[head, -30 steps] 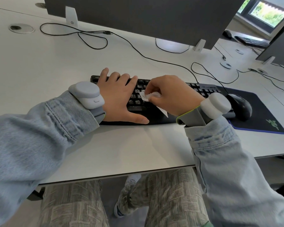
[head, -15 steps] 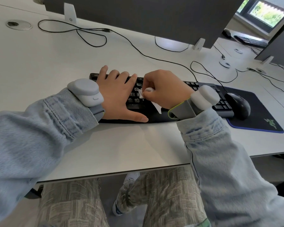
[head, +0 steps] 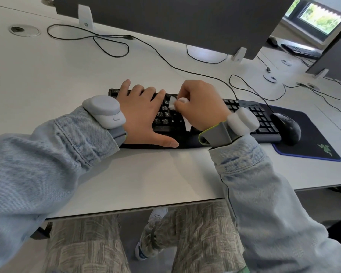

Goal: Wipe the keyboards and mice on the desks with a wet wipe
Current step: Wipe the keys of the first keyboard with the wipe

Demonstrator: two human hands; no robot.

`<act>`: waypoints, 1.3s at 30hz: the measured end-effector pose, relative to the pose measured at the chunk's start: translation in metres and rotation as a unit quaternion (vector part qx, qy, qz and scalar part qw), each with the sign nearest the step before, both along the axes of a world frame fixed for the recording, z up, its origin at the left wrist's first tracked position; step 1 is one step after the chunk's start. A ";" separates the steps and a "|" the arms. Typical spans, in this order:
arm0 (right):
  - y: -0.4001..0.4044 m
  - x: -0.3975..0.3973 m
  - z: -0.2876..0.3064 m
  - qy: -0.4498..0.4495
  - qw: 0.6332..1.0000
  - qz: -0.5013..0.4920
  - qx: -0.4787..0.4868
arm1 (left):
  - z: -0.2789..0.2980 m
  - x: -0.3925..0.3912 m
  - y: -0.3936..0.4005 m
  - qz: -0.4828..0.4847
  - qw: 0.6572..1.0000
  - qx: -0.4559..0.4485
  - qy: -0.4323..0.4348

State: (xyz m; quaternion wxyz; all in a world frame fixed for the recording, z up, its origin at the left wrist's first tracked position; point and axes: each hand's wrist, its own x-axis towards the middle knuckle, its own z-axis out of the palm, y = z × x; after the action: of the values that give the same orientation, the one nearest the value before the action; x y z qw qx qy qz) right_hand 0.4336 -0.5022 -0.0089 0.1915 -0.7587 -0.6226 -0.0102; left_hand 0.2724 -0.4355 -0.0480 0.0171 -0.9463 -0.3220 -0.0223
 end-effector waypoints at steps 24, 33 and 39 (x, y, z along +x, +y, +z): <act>0.003 0.008 0.005 -0.094 0.992 0.074 -0.048 | -0.001 0.001 -0.001 -0.003 1.000 0.002 -0.005; 0.006 0.008 0.000 -0.034 0.998 0.059 -0.019 | 0.001 0.001 -0.001 -0.004 1.000 0.003 0.000; 0.001 0.017 -0.003 0.035 0.998 0.015 0.049 | 0.000 0.001 -0.001 -0.003 1.000 0.003 -0.002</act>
State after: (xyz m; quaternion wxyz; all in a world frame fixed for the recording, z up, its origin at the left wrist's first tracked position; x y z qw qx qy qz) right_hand 0.4502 -0.5012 -0.0118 0.2505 -0.7386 -0.6258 -0.0116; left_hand 0.2730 -0.4365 -0.0480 0.0191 -0.9472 -0.3191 -0.0247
